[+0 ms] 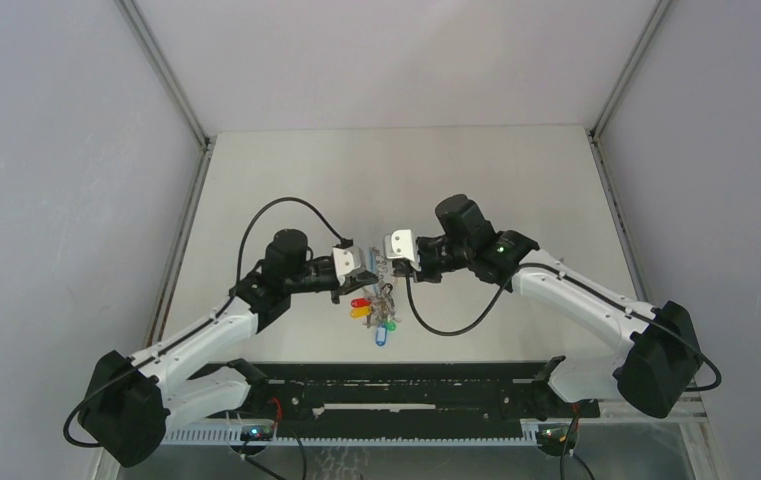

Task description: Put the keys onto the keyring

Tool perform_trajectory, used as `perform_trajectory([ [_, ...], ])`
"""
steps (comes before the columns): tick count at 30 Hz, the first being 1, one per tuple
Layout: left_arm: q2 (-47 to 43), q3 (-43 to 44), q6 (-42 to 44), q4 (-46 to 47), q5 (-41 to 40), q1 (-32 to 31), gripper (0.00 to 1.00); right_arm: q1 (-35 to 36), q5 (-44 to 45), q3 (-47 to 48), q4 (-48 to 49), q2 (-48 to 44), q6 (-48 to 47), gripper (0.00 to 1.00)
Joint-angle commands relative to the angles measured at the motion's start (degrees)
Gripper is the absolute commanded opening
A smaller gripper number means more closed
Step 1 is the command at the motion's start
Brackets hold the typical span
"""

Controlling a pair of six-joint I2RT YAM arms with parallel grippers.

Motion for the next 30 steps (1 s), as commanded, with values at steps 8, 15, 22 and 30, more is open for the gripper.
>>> perform_trajectory([
  [8,0.1,-0.1,0.7,3.9,2.0,-0.3,0.0,2.4,1.3,0.1,6.1,0.1,-2.7,0.0],
  [15,-0.1,0.0,0.6,3.9,1.9,-0.3,0.0,3.6,3.4,0.1,5.3,0.6,-3.2,0.0],
  [22,-0.3,0.0,0.6,3.9,2.0,-0.3,0.0,4.3,4.8,0.2,5.8,1.5,-3.2,0.0],
  [30,-0.1,0.1,0.6,3.9,2.2,-0.4,0.0,4.6,6.0,0.1,5.9,1.7,-3.1,0.0],
])
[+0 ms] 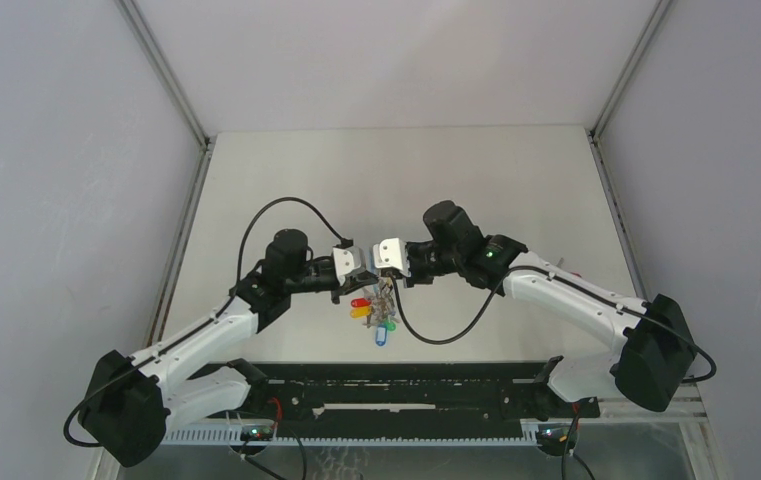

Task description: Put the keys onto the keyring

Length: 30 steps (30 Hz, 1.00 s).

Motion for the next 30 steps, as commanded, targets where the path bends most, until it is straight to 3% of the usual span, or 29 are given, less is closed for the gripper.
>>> perform_trajectory([
  [1,-0.4,0.1,0.5,3.9,2.0,-0.3,0.0,0.6,0.5,0.2,2.1,-0.1,-0.6,0.0],
  [30,-0.2,0.2,0.8,3.5,0.6,-0.3,0.0,0.7,-0.8,0.2,0.1,-2.2,-0.7,0.0],
])
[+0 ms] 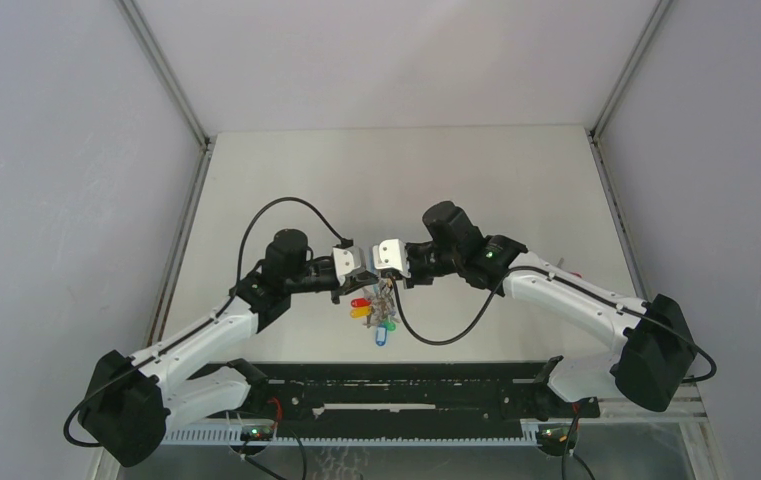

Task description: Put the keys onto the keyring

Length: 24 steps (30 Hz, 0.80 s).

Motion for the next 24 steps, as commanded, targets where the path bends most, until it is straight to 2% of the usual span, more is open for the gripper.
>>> perform_trajectory([
  [1,-0.1,0.3,0.8,3.5,0.6,-0.3,0.0,0.4,-0.8,0.2,0.2,-2.3,-0.6,0.0],
  [24,-0.3,0.4,0.8,3.4,1.1,-0.3,0.0,0.2,-2.6,1.3,0.0,-0.6,0.0,0.0],
])
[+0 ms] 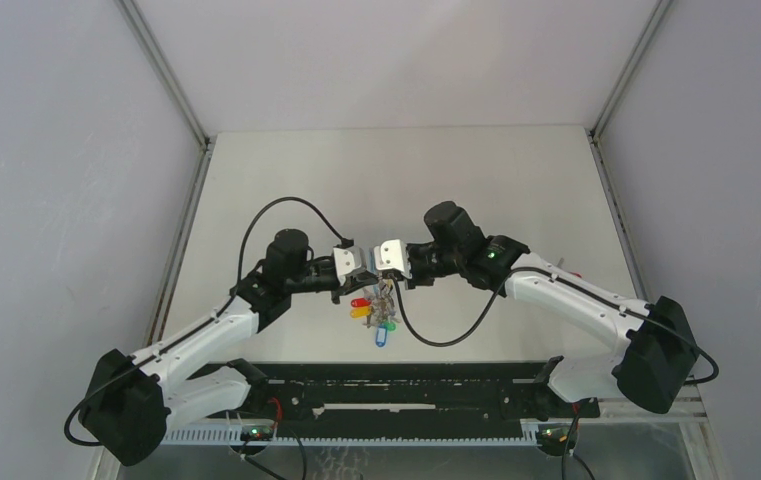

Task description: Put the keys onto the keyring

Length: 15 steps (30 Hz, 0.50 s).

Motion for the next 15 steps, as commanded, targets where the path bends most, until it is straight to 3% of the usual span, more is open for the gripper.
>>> perform_trajectory([
  [1,-0.6,0.4,0.8,3.4,1.2,-0.3,0.0,0.2,-1.6,1.3,0.7,0.2,0.0,0.0],
  [15,-0.7,0.4,0.8,3.5,2.0,-0.3,0.0,0.2,0.0,1.3,1.9,0.8,1.4,0.0],
])
